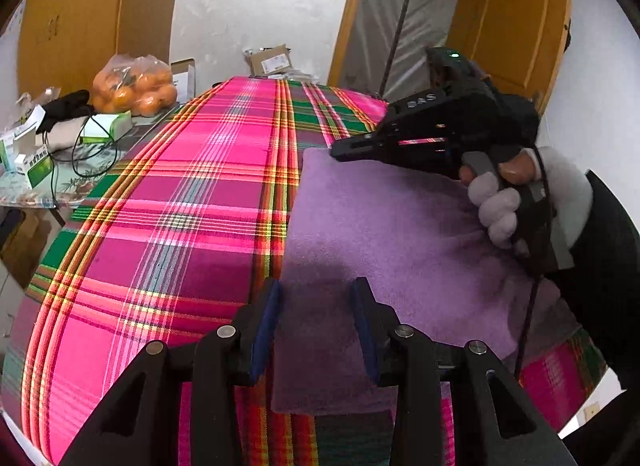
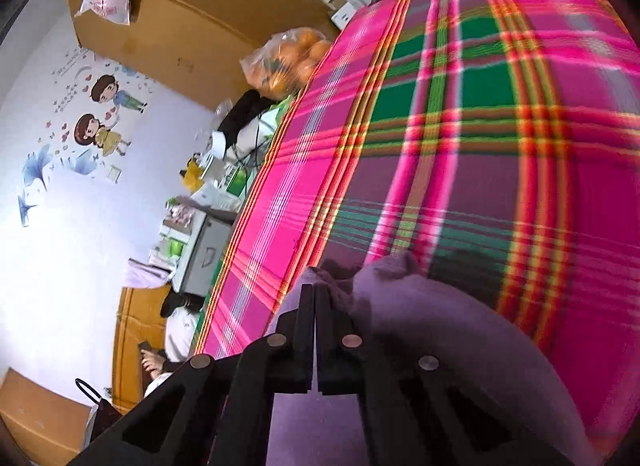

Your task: Fold clothes

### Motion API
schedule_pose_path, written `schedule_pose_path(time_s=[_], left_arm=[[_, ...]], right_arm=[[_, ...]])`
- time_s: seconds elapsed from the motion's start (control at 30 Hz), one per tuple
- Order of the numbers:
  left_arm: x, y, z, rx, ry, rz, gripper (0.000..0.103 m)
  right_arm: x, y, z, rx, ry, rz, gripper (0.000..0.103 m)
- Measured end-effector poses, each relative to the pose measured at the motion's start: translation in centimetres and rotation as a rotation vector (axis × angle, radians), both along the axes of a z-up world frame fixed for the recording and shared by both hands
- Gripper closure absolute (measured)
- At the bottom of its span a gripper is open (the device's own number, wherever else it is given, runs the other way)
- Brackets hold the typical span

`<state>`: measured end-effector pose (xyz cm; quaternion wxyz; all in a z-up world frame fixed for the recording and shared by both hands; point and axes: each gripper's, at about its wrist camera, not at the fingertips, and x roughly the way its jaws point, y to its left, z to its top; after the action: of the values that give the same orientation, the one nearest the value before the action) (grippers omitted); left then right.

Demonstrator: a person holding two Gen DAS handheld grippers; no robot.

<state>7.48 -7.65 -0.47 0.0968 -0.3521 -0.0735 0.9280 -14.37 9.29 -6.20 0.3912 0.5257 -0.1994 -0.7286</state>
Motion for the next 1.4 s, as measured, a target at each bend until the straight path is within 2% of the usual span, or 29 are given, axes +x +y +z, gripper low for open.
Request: schedule_pose_path(time_s=[0.1, 0.2, 0.27, 0.33, 0.4, 0.5, 0.63, 0.8, 0.9, 0.93, 1.03, 1.17, 1.4], left_arm=[[0.4, 0.2, 0.0, -0.018, 0.002, 0.006, 0.064], [0.8, 0.2, 0.0, -0.018, -0.001, 0.013, 0.064], [1.0, 0.2, 0.1, -0.021, -0.008, 0.015, 0.064], [1.4, 0.2, 0.3, -0.024, -0.013, 0.019, 0.064], [2.1, 0.3, 0.6, -0.026, -0.010, 0.023, 0.064], [2.9, 0.7, 0.9, -0.030, -0.002, 0.025, 0.064], [3.7, 1.6, 1.6, -0.040, 0.019, 0.012, 0.064], [4.9, 2.8, 2.3, -0.058, 0.052, -0.018, 0.064], [4.7, 3.0, 1.4, -0.072, 0.019, -0.025, 0.064], [4.7, 3.0, 0.9, -0.077, 0.004, -0.027, 0.064], [5.7, 3.0, 0.4, -0.091, 0.043, -0.035, 0.064], [6.3, 2.6, 0.3, -0.077, 0.039, -0.032, 0.064], [6.0, 2.3, 1.4, -0.036, 0.029, -0.023, 0.064]], right_arm=[[1.9, 1.5, 1.0, -0.021, 0.024, -0.019, 0.098], [4.0, 3.2, 1.2, -0.023, 0.041, -0.047, 0.098], [4.5, 5.6, 0.1, 0.007, 0.032, -0.114, 0.103], [4.4, 8.3, -0.5, -0.018, -0.003, -0.201, 0.103], [5.3, 9.7, 0.2, -0.014, 0.015, -0.244, 0.097], [8.2, 9.8, 1.9, -0.042, 0.089, -0.182, 0.097], [13.3, 8.2, 3.1, -0.006, 0.187, -0.063, 0.097], [17.9, 7.1, 2.3, 0.091, 0.261, 0.017, 0.096], [19.5, 7.8, 1.8, 0.122, 0.310, 0.015, 0.098], [19.8, 8.0, 1.8, 0.122, 0.316, 0.013, 0.098], [20.5, 8.5, 1.9, 0.114, 0.328, 0.005, 0.098], [20.8, 8.9, 1.7, 0.096, 0.327, -0.007, 0.099], [21.1, 9.8, 2.0, 0.092, 0.312, -0.023, 0.099]])
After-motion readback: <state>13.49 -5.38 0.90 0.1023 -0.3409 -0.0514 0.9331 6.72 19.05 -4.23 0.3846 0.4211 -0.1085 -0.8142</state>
